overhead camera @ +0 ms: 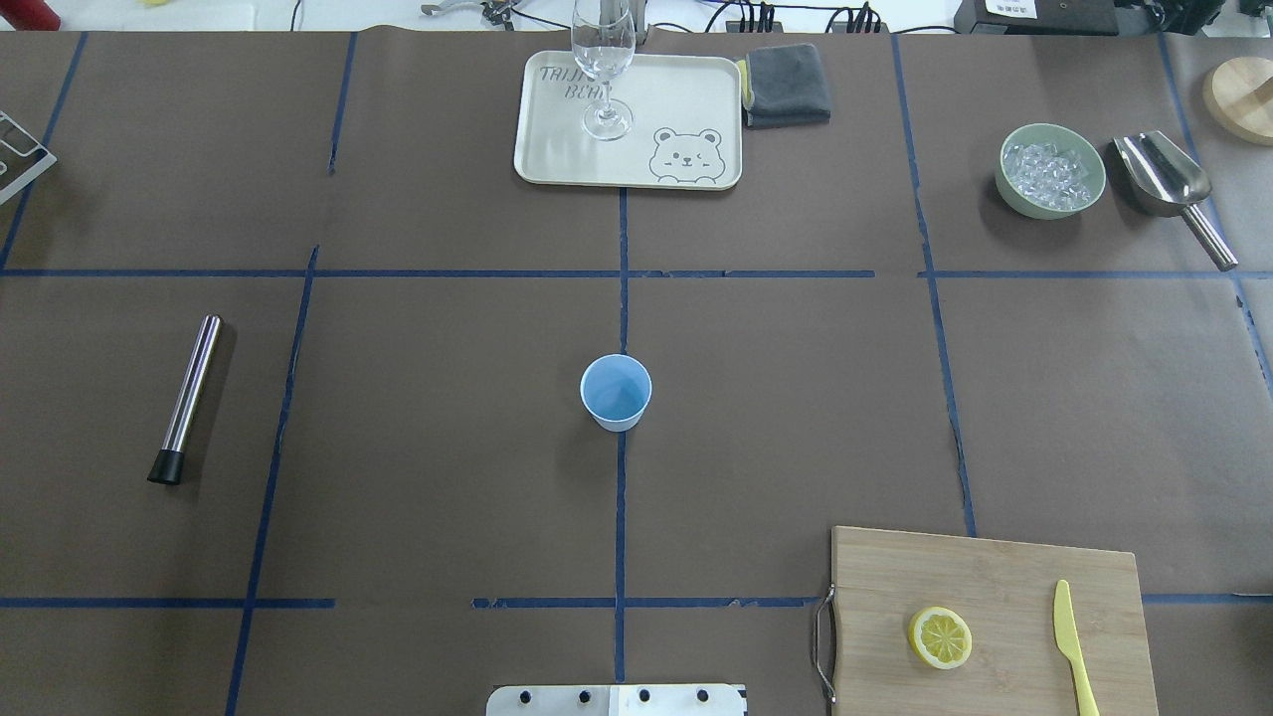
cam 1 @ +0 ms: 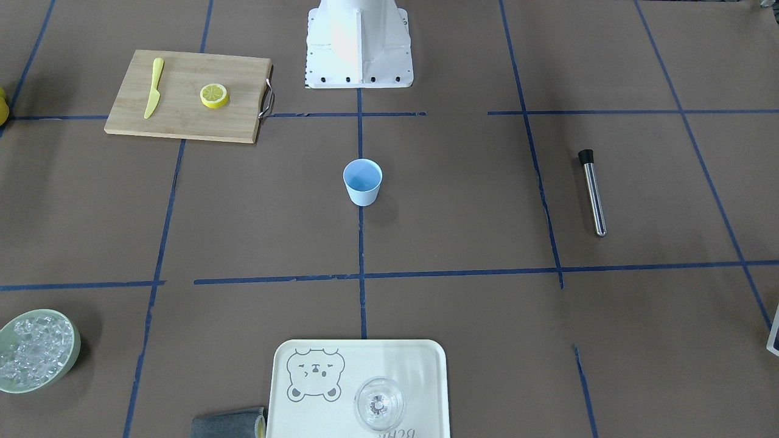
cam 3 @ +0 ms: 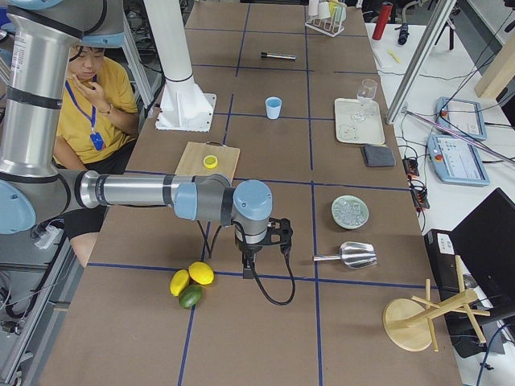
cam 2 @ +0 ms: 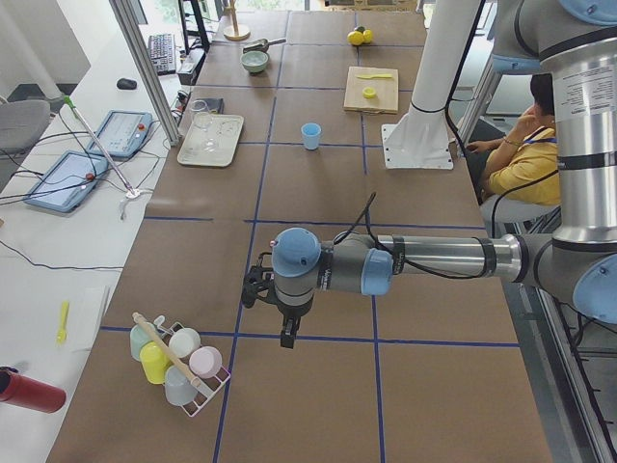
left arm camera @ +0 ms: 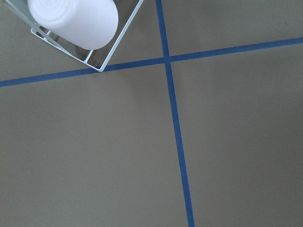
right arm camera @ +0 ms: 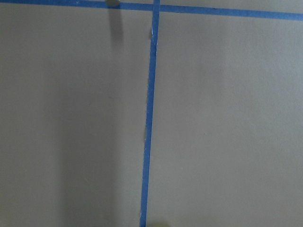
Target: Squeeze lemon into cup
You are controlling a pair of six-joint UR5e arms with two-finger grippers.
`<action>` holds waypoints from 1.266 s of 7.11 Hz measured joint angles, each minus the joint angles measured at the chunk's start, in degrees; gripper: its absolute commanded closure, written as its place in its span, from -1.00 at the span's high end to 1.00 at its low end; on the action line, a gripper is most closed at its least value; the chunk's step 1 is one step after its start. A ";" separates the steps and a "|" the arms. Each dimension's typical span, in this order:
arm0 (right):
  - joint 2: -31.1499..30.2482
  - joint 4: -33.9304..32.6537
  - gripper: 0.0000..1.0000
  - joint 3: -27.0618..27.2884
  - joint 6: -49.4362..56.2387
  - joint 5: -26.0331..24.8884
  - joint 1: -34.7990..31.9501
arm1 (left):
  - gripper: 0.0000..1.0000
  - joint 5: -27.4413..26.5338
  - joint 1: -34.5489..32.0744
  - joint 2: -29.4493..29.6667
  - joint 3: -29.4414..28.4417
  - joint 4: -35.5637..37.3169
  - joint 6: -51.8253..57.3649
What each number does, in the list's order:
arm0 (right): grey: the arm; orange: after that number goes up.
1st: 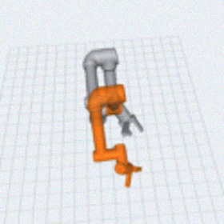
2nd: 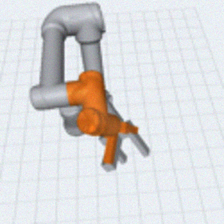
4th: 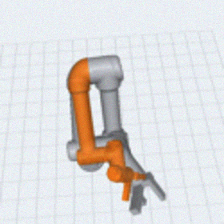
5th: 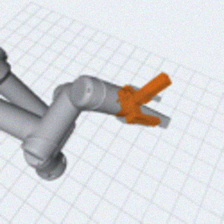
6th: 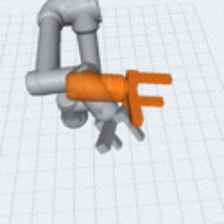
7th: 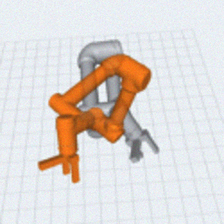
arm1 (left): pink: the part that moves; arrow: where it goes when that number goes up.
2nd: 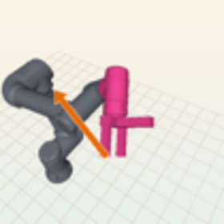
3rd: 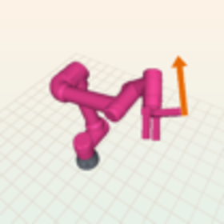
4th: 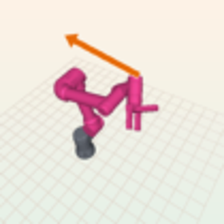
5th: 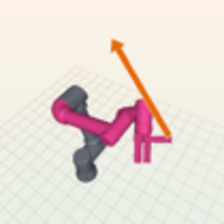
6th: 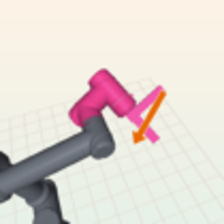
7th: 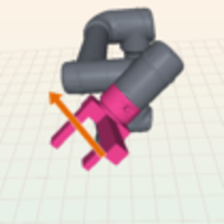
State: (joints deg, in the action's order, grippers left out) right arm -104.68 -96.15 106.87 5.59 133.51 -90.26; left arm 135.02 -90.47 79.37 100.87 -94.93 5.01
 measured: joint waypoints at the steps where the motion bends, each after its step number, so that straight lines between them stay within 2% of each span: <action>1: 0.03 0.00 1.00 0.00 -0.10 0.00 0.00 | 1.00 0.04 0.02 0.01 0.00 0.00 0.00; 3: 0.32 0.02 1.00 1.50 -0.09 0.06 0.02 | 1.00 0.07 0.03 0.07 -0.12 0.03 0.00; 4: 0.35 0.06 1.00 4.60 0.00 0.41 0.30 | 1.00 0.09 0.03 0.02 -0.21 0.06 0.00; 5: 0.33 0.20 1.00 8.25 -0.05 2.57 1.41 | 1.00 0.17 0.03 -0.12 -0.21 0.08 0.00; 6: 0.36 1.68 0.98 10.58 -1.00 6.88 3.22 | 1.00 0.29 0.03 -0.21 -0.15 0.09 0.00; 7: 0.52 6.11 0.73 11.61 -4.86 10.55 5.60 | 1.00 0.41 0.03 -0.24 -0.10 0.09 0.00; 8: 0.94 12.90 1.00 12.02 -12.75 12.17 9.88 | 1.00 0.53 0.03 -0.27 -0.05 0.06 0.00; 9: 1.36 21.34 1.00 12.15 -23.65 11.37 16.55 | 1.00 0.57 0.06 -0.22 -0.01 -0.07 0.00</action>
State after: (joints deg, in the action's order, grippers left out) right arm -103.32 -74.81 119.03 -18.06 144.88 -73.71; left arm 135.59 -90.41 79.15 100.86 -95.00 5.01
